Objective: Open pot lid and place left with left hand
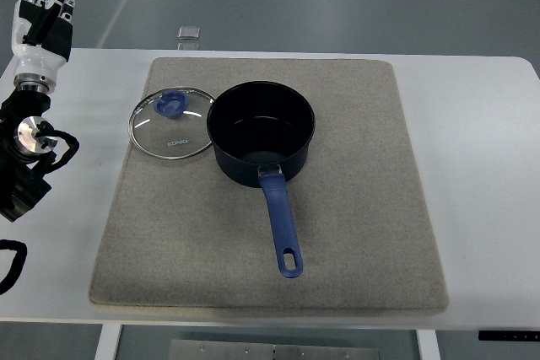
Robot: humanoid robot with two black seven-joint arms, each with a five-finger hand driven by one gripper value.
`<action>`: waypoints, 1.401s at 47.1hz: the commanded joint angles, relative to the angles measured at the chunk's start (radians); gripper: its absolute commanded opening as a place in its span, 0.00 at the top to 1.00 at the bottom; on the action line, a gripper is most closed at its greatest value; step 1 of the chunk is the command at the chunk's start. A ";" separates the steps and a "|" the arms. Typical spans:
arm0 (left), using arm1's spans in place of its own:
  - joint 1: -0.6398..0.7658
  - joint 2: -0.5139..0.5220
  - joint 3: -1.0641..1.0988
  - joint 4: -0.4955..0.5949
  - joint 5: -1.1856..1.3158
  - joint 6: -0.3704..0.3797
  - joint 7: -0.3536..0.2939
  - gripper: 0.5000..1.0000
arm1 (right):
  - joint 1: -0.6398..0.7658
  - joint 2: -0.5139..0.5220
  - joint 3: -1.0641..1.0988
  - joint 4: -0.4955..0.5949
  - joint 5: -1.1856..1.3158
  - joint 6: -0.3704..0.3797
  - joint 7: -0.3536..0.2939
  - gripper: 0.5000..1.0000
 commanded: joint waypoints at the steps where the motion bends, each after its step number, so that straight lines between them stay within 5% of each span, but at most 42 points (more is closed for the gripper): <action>1: 0.000 0.000 0.000 0.001 -0.001 0.000 0.000 0.02 | 0.000 0.000 0.000 0.000 0.000 0.000 0.000 0.17; 30: 0.000 -0.029 0.014 -0.004 0.001 0.008 0.000 0.02 | 0.000 0.000 0.000 0.000 0.000 0.000 0.000 0.17; 66: -0.159 -0.034 0.017 -0.007 0.008 0.052 0.000 0.02 | 0.000 0.000 0.002 0.000 0.000 0.000 0.000 0.17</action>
